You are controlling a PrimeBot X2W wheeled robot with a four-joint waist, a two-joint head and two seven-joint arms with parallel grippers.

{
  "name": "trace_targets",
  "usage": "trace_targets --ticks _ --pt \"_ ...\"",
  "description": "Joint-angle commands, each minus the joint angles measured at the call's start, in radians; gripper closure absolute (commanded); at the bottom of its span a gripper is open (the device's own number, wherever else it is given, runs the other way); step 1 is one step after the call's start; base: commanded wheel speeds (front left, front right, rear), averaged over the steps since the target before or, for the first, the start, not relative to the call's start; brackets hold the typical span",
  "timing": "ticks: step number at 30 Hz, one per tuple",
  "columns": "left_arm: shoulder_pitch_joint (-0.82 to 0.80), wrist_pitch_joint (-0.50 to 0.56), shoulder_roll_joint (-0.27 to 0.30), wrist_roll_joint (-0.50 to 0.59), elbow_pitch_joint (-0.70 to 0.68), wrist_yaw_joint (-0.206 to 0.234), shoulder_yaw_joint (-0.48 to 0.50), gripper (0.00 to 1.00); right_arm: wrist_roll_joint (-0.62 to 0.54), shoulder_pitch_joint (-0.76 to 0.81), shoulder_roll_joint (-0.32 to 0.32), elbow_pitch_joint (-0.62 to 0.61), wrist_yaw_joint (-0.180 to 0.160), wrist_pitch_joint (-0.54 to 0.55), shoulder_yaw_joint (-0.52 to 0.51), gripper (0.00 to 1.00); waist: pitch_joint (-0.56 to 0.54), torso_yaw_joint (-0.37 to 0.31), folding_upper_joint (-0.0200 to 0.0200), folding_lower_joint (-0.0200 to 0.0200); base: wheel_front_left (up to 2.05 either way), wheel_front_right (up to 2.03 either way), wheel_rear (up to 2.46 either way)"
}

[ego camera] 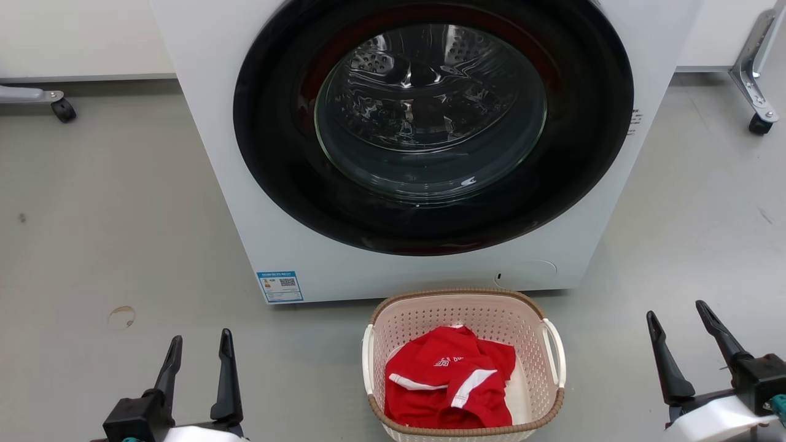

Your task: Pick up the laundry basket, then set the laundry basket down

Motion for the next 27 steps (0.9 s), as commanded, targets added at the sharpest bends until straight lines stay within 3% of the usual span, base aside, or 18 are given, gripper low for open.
trace_targets --ticks 1,27 --pt "-0.022 -0.017 0.010 0.034 -0.034 0.005 0.026 0.00 -0.039 -0.022 -0.030 -0.036 0.005 -0.023 0.023 0.00 0.001 0.000 -0.0001 0.0000 0.00 0.00 0.00" --pt "-0.029 -0.020 0.011 0.039 -0.030 0.004 0.029 0.00 0.018 -0.027 -0.024 -0.012 0.005 -0.026 0.012 0.00 0.006 -0.005 -0.0001 0.0000 0.00 0.00 0.00"
